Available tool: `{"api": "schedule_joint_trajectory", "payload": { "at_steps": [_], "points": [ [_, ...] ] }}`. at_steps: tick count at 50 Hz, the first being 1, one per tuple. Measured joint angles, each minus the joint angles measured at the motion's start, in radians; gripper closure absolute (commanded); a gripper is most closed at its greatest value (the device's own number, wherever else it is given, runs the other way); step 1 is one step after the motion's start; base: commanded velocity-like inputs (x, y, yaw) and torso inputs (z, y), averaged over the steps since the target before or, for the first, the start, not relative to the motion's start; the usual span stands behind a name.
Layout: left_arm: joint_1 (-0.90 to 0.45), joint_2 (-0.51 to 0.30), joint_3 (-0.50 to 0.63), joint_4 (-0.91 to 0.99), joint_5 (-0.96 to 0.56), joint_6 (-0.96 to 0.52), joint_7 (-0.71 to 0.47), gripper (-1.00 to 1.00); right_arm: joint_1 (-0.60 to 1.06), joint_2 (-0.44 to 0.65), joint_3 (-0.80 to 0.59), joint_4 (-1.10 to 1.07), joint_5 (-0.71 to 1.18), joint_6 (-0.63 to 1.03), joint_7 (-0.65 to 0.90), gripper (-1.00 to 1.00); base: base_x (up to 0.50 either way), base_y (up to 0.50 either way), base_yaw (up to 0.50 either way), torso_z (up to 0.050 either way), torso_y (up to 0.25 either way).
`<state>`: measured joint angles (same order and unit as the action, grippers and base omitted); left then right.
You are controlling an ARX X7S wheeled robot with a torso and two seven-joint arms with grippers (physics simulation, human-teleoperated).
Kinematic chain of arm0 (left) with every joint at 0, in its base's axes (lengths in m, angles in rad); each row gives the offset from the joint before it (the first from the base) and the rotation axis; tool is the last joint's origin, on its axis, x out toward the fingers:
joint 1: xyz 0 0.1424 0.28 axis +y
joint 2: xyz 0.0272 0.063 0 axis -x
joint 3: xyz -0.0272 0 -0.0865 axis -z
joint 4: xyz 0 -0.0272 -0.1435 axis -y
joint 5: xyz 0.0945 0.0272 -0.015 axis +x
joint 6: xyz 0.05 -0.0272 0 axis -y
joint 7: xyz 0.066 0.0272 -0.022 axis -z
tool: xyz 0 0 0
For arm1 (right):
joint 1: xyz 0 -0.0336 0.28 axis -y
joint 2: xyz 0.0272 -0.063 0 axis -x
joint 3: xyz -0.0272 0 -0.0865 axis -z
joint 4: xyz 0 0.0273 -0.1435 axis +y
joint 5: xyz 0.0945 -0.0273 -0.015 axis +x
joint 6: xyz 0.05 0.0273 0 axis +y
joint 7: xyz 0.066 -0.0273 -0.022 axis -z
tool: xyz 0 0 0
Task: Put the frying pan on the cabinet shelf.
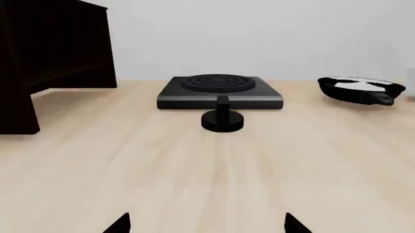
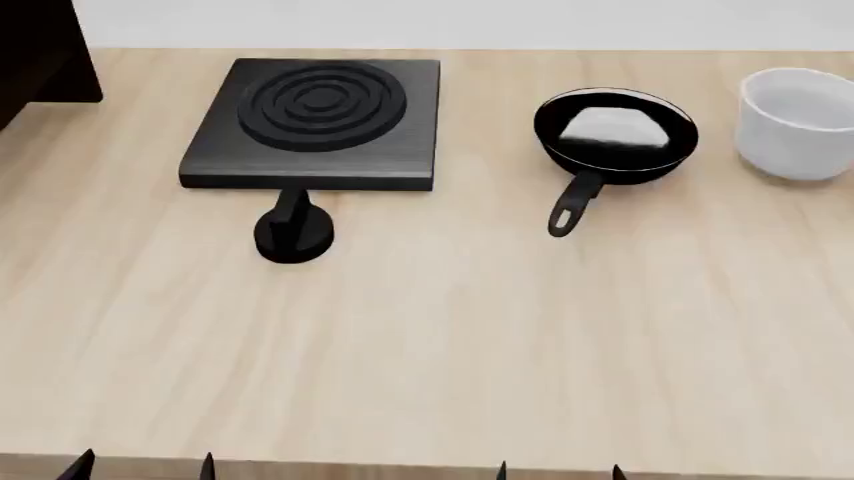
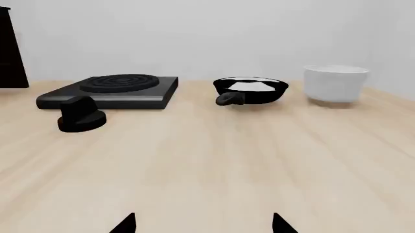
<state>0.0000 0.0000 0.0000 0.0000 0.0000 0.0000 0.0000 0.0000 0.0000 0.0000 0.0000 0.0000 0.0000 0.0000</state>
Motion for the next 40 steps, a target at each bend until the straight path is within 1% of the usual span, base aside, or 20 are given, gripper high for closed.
{"api": "schedule_joint_trajectory", "payload": {
  "at_steps": [7,19,40],
  "points": [
    [-0.003,-0.009,0.019,-0.001,-0.019,0.006,-0.009,-1.00,0.005,0.013,-0.012,0.002,0.004,-0.006,0.019,-1.00,0.00,0.00,0.00,0.003,0.000],
    [0.014,-0.033,0.029,0.016,-0.076,-0.003,-0.024,-1.00,-0.005,0.035,-0.047,-0.009,0.034,-0.005,0.047,-1.00,0.00,0.00,0.00,0.050,0.000],
    [0.005,-0.071,0.079,0.004,-0.081,-0.015,-0.075,-1.00,0.001,0.067,-0.082,-0.002,0.093,-0.018,0.080,-1.00,0.00,0.00,0.00,0.050,0.000]
  ]
}}
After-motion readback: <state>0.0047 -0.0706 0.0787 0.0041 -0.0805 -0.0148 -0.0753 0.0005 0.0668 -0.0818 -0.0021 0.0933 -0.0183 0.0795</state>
